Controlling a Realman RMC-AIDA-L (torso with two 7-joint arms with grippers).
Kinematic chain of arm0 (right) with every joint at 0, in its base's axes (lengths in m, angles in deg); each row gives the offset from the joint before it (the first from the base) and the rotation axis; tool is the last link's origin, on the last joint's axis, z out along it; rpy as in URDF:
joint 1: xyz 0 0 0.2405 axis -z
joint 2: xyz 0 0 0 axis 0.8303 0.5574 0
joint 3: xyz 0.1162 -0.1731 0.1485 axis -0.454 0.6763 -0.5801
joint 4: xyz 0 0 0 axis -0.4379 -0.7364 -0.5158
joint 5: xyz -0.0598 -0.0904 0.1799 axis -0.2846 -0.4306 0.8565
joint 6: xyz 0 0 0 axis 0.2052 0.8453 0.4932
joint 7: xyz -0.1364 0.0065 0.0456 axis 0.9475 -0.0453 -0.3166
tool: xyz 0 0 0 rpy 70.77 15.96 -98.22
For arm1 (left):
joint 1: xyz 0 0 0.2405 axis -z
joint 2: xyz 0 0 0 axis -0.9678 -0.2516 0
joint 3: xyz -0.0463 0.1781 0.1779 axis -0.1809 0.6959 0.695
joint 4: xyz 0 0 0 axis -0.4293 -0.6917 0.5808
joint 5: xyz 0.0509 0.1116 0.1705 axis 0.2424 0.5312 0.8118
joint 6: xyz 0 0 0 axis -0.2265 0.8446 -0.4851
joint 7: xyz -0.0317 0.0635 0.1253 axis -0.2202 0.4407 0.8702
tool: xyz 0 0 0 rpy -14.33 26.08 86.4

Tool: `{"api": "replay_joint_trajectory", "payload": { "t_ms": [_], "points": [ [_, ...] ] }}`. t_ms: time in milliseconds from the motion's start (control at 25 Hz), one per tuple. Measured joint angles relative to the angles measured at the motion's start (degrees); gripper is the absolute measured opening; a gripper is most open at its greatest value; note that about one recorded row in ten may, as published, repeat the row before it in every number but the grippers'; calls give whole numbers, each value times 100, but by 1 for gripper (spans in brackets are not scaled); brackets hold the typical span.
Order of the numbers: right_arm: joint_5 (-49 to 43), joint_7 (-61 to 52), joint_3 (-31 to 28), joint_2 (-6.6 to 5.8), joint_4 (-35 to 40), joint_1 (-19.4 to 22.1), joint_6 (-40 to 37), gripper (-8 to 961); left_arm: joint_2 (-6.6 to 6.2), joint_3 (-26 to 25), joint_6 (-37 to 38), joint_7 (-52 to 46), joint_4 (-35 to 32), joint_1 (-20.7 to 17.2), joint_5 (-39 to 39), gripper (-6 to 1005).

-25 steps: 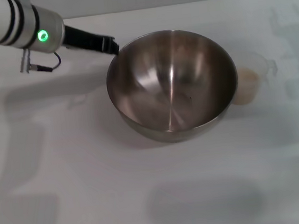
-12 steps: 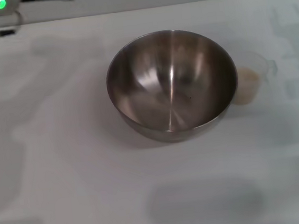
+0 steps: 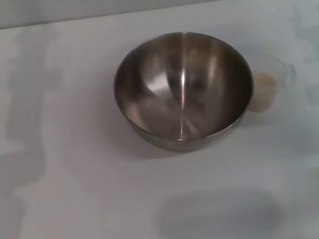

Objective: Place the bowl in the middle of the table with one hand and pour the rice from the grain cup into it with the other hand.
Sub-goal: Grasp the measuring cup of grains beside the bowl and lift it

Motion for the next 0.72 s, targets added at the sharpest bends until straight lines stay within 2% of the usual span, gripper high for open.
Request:
{"api": "replay_joint_trajectory", "payload": {
  "t_ms": [120,240,320,360,400,520,720],
  "points": [
    [0,-2,0,0,-9,25,0,551,-10,690,1813,-726,-660,-18,11,92],
    [0,-9,-2,0,-17,50,-12,551,-24,1073,2991,-1964,-1288,3,340,93],
    [0,-10,-6,0,-18,58,-29,551,-24,1073,2991,-1964,-1288,3,340,93],
    [0,-11,-7,0,-22,62,-35,551,-26,1097,3255,-2590,-1515,20,616,93],
    [0,-11,-7,0,-23,66,-40,551,-27,1092,3573,-3750,-1970,69,1140,94],
    [-1,-12,-9,0,-25,76,-50,550,-38,1010,3700,-4957,-2673,228,1707,97],
    [-3,-12,-9,0,-33,91,-54,550,-29,993,3783,-5379,-3061,249,1767,101]
  ]
}}
